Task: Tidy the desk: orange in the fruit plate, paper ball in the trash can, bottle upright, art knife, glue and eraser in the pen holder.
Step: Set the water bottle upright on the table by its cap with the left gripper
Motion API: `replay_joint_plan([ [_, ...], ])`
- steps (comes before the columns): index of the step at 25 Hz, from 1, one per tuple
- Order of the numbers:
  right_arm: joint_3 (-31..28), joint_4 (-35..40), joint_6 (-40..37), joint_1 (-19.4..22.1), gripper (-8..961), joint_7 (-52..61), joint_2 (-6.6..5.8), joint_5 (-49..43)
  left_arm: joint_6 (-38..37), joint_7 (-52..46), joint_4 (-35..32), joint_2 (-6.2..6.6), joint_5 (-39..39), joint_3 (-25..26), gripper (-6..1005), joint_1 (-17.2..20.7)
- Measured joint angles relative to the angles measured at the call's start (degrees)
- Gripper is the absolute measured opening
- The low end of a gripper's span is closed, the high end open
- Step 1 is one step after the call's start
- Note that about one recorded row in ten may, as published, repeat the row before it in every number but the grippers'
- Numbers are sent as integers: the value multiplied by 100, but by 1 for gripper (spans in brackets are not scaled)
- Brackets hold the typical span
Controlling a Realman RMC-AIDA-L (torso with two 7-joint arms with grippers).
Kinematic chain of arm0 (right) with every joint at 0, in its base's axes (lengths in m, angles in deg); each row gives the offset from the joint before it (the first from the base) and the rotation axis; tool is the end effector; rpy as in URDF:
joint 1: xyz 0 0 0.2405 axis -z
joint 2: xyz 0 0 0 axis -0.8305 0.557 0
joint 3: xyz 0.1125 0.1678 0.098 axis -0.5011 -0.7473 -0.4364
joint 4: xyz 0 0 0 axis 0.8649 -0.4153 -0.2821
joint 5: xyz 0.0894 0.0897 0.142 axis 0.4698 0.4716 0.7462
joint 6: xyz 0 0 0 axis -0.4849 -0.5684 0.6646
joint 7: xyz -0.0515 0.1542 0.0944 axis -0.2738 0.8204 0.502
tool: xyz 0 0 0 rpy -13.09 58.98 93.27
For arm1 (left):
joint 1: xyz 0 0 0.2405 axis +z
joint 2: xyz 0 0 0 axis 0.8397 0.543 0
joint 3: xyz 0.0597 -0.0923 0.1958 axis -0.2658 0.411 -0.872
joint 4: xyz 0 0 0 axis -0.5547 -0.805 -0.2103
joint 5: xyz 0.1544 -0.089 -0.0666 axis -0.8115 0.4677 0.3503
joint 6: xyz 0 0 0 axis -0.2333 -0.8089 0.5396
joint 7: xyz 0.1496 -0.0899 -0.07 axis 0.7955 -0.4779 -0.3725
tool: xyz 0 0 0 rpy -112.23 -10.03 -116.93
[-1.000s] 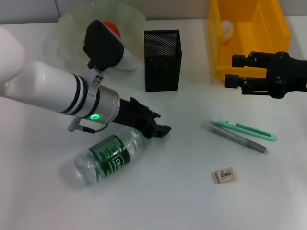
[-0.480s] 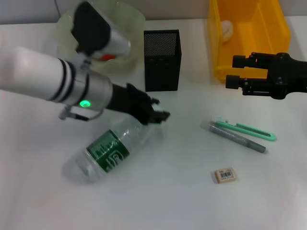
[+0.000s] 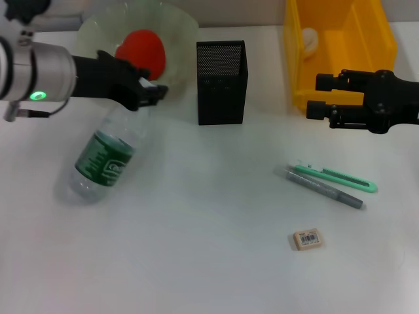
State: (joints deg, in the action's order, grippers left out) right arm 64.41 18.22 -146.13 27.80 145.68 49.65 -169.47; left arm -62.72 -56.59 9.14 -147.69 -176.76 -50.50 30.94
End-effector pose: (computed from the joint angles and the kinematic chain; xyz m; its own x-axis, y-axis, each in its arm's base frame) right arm 0.1876 0.3187 0.0239 0.7340 -0.3275 -0.5950 -0.4574 -0.8859 -0.0766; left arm -0.1684 0.3724 -0.0112 0.9174 0.3669 0.1541 0.3930 -0.7748 -0.4951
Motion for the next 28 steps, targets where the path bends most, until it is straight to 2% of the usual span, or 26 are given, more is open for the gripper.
replay_joint_plan([
  [11, 0, 36, -6, -29, 739, 61, 50, 0, 37, 61, -731, 1, -17, 167, 429, 320],
  [28, 0, 40, -4, -39, 739, 71, 96, -1, -54, 65, -1170, 8, -16, 273, 427, 492],
])
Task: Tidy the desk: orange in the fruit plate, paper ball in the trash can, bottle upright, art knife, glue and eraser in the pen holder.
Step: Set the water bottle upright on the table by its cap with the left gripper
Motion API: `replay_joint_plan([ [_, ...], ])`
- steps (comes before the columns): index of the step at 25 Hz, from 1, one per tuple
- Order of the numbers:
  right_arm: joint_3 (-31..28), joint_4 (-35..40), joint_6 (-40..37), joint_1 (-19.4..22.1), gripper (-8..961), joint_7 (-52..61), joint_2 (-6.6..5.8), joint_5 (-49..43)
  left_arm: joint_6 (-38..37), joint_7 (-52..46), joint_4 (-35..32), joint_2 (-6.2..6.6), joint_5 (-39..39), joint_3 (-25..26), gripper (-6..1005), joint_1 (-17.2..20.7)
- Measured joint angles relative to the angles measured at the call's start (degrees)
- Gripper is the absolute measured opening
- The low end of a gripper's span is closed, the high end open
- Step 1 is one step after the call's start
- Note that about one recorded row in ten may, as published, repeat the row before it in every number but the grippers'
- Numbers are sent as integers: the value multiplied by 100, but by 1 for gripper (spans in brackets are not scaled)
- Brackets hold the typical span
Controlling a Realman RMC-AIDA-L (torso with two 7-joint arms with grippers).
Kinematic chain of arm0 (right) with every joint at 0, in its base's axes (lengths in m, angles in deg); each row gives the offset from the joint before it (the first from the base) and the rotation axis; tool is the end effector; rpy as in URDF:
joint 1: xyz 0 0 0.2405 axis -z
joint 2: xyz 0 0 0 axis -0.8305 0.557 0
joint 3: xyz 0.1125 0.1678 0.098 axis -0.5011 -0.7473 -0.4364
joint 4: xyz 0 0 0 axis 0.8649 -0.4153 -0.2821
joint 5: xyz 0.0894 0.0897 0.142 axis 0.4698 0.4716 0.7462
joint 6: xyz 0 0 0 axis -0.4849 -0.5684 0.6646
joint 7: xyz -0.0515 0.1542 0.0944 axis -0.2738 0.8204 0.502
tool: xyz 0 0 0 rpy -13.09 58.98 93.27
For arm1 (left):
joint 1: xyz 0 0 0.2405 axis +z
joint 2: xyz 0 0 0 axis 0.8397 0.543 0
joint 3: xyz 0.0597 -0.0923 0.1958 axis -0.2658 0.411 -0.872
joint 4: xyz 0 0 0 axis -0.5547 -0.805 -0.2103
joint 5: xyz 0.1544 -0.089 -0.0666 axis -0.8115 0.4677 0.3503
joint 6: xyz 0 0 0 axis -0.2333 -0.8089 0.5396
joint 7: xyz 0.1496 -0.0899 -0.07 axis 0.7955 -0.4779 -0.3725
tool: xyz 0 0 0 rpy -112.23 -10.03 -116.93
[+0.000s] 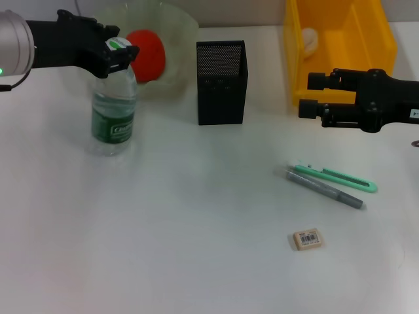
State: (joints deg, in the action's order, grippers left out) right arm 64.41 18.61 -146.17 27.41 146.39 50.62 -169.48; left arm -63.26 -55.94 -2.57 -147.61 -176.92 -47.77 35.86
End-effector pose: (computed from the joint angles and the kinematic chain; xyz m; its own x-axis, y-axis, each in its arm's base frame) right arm 0.1815 0.3186 0.0194 0.7251 -0.3327 -0.6029 -0.4569 -0.8875 -0.0597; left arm -0.1565 0.3726 0.0311 0.9420 0.2754 0.1916 0.3345 -0.7262 -0.6006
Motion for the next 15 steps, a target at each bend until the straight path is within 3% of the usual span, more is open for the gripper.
replay_joint_plan([
  [15, 0, 1, -2, -17, 738, 0, 33, 0, -152, 34, -64, -15, 48, 168, 423, 29],
])
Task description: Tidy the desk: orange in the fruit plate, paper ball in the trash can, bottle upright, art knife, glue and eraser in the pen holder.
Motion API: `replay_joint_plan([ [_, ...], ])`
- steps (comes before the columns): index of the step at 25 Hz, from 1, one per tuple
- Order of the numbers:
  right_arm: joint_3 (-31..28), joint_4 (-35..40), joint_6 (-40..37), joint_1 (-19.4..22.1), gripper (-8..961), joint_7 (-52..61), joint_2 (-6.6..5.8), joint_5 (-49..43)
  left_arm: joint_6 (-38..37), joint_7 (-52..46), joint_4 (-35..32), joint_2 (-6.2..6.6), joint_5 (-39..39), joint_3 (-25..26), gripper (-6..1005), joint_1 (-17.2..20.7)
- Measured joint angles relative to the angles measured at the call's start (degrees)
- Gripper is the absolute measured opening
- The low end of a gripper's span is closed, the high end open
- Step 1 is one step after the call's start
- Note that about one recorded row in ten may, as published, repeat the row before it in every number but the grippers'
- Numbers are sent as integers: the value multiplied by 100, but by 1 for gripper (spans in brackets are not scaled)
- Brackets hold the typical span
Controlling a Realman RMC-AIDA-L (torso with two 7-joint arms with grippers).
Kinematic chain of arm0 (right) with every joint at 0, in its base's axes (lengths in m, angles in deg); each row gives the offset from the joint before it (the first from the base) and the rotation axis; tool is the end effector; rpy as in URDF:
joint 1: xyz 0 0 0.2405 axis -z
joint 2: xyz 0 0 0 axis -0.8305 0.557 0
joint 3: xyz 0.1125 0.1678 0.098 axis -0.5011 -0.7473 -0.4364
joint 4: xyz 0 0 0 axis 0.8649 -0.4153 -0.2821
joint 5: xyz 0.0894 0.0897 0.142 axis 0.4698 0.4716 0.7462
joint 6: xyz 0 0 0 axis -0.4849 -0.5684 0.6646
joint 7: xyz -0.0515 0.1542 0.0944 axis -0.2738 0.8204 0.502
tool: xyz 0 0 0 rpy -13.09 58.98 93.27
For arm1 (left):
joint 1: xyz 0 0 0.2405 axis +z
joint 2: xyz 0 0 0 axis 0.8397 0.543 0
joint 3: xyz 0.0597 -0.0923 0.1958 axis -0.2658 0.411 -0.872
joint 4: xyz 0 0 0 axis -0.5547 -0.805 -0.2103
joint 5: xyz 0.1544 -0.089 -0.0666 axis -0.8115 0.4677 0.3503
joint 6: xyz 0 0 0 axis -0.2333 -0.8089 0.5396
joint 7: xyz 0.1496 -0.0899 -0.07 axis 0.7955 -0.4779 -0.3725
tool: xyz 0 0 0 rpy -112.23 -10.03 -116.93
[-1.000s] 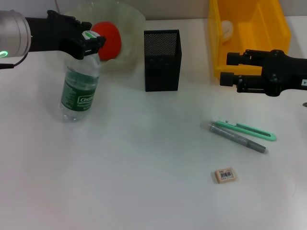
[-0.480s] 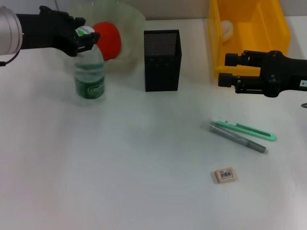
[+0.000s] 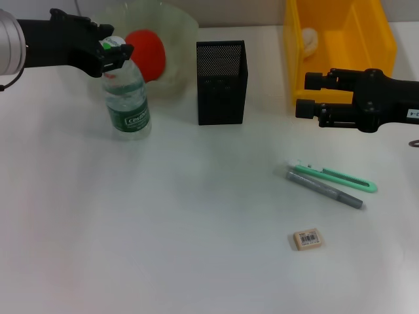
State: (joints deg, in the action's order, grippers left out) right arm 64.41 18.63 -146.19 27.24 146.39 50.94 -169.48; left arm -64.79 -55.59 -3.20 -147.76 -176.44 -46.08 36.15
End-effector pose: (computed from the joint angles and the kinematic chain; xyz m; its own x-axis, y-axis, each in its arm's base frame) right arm 0.1794 0.3185 0.0177 0.7233 -0.3319 -0.6056 -0.4542 -0.8892 -0.0550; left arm -0.1581 0.3707 0.0364 0.9379 0.2816 0.2024 0.3461 -0.7231 -0.5978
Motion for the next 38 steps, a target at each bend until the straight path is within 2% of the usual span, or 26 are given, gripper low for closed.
replay_joint_plan([
  [13, 1, -7, -1, -36, 738, -15, 7, -21, 307, -73, 179, -10, 364, 178, 374, -39],
  [17, 9, -5, -12, -35, 738, -13, 7, -20, 515, 9, 274, -23, 534, 206, 565, 39],
  [18, 4, -4, -23, -35, 738, 7, 6, -14, 547, 246, 280, -24, 907, 182, 613, 170],
  [21, 3, 10, -30, -35, 738, 106, 5, -14, 518, 477, 277, -24, 1269, 161, 629, 274],
  [23, 17, 67, -5, -42, 738, 318, -10, -38, 194, 1457, 347, -19, 2876, -73, 640, 652],
  [24, 31, 124, 5, -49, 738, 448, -15, -71, 139, 1615, 374, -20, 3133, -129, 646, 708],
  [25, 51, 352, 28, -57, 737, 804, -24, -217, -43, 2155, 726, -18, 3878, -425, 651, 860],
  [26, 51, 352, 28, -57, 737, 804, -24, -217, -43, 2155, 726, -18, 3878, -425, 651, 860],
  [29, 63, 897, 109, -63, 737, 1322, 33, -664, -261, 3025, 1614, -28, 4691, -863, 651, 878],
  [30, 90, 1321, 240, -123, 737, 1688, 120, -1168, -424, 3705, 2513, -32, 5276, -1131, 651, 725],
  [31, 90, 1321, 240, -123, 737, 1688, 120, -1168, -424, 3705, 2513, -32, 5276, -1131, 651, 725],
  [34, 112, 1819, 359, -334, 737, 2129, 270, -2264, -680, 4484, 3632, -42, 6030, -1301, 651, 445],
  [35, 121, 2022, 378, -561, 737, 2362, 363, -3114, -802, 4796, 4261, -47, 6402, -1332, 651, 221],
  [36, 121, 2022, 378, -561, 737, 2362, 363, -3114, -802, 4796, 4261, -47, 6402, -1332, 651, 221],
  [38, 142, 2039, 404, -764, 737, 2509, 386, -3633, -883, 5001, 4675, -45, 6612, -1334, 651, 77],
])
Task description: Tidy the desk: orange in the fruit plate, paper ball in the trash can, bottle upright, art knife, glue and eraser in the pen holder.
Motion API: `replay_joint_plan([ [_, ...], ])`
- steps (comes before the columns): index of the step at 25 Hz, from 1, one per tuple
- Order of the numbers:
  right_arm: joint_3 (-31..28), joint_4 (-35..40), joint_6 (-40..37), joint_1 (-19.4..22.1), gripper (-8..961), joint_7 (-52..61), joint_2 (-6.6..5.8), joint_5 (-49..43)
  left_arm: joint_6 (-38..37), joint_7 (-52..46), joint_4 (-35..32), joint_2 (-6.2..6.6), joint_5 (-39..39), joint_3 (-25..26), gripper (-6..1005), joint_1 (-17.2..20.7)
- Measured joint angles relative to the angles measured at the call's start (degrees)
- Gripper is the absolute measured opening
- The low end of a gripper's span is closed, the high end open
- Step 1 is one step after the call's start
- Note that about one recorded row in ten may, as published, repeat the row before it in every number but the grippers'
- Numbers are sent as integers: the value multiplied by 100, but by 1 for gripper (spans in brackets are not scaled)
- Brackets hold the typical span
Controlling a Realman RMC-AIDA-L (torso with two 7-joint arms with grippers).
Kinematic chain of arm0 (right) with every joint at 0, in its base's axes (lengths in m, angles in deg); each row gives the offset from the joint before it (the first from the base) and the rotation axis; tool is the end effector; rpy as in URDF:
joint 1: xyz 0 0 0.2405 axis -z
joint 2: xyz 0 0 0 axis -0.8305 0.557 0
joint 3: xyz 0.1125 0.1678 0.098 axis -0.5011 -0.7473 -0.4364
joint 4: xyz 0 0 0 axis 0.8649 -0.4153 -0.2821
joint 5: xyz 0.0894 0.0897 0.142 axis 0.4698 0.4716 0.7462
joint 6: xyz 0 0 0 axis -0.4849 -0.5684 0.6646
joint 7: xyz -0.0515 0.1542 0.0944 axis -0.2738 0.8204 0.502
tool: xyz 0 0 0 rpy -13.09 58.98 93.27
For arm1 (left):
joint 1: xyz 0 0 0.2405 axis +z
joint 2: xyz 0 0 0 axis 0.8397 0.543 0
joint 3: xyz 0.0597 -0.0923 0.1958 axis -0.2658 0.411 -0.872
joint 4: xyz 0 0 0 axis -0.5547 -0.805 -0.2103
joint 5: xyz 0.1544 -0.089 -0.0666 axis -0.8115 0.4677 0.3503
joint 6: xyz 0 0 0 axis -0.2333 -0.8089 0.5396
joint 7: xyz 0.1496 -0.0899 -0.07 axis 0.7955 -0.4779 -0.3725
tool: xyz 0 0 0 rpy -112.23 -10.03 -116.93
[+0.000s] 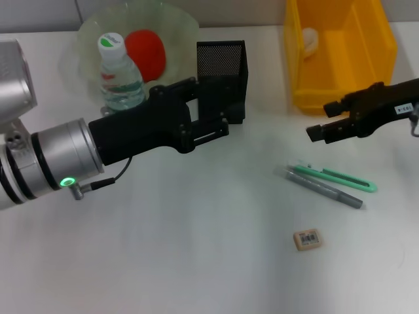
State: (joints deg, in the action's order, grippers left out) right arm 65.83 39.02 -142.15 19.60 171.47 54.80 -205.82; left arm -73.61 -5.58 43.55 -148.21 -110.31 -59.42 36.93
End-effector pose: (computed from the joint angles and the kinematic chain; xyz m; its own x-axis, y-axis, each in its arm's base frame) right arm 0.1986 0.3479 0.0101 0.8389 -0.5335 -0.1079 -0.5416 -0.7987 -0.2622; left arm -0.1436 0.3009 -0.0518 0.6265 0.2202 0.7476 0.4303 -0.8975 -0.0963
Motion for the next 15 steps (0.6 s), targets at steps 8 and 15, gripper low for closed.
replay_joint_plan([
  [8, 637, -46, 129, -258, 737, 143, 2, -858, -70, 298, 321, -5, 269, 54, 651, 11],
  [15, 1308, -69, 385, -208, 738, 286, 14, -1178, -75, 301, 329, 2, 294, 88, 651, 2],
])
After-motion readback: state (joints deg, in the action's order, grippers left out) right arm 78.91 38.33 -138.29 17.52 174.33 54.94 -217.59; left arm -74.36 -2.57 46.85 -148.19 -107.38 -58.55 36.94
